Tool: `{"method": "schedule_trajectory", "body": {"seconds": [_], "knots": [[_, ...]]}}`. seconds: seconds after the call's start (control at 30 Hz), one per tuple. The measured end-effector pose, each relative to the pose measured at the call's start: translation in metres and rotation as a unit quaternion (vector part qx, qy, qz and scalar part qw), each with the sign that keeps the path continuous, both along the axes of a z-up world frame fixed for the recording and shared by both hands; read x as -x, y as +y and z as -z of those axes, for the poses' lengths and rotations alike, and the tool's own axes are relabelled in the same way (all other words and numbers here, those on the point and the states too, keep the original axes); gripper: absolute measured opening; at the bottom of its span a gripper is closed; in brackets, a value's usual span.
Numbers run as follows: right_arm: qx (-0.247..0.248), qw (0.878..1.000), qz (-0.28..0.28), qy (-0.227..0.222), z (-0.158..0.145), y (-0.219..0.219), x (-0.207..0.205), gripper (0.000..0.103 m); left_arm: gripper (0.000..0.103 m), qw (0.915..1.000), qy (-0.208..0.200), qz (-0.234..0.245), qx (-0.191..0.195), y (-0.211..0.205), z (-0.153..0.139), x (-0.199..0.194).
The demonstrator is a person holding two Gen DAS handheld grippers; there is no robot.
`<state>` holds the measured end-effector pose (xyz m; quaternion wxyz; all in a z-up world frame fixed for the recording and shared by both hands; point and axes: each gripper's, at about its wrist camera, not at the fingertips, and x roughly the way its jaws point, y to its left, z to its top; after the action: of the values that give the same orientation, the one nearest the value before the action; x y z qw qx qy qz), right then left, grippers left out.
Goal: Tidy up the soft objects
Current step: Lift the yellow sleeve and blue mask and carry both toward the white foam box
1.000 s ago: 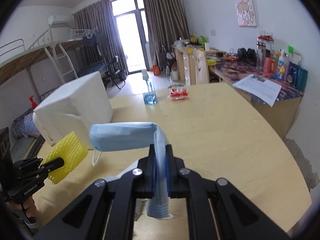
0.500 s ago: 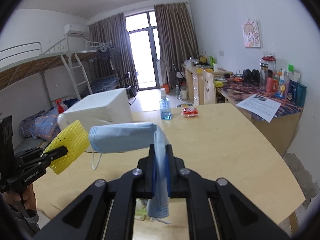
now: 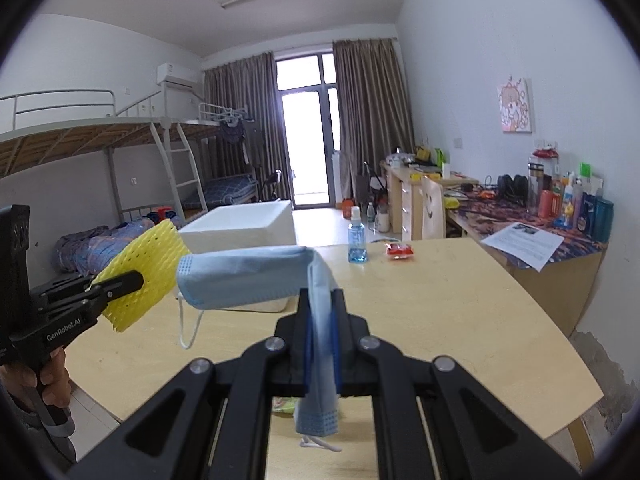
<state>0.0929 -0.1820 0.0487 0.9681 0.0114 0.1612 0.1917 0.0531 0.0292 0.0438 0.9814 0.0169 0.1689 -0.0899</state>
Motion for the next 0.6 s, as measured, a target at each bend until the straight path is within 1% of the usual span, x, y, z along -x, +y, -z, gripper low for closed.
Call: {"method": "schedule_trajectory", "body": {"seconds": [0.1,0.23,0.43,0.6], "knots": [[-0.006,1.000,-0.009,-0.010,-0.002,0.000,0.009,0.011,0.011,0.9996,-0.023,-0.013,-0.005,-0.001,-0.005,0.016],[-0.011,1.000,-0.015,-0.025,-0.005,0.000,0.021,0.011,0.011,0.9992,-0.032,-0.025,-0.005,0.000,-0.008,0.030],[-0.011,0.999,-0.031,-0.043,-0.007,0.003,0.042,0.011,0.011,0.9976,-0.053,-0.043,0.009,0.007,-0.009,0.055],[-0.012,0.998,-0.038,-0.056,-0.009,0.003,0.051,0.011,0.011,0.9967,-0.064,-0.050,0.005,0.011,-0.011,0.067]]}}
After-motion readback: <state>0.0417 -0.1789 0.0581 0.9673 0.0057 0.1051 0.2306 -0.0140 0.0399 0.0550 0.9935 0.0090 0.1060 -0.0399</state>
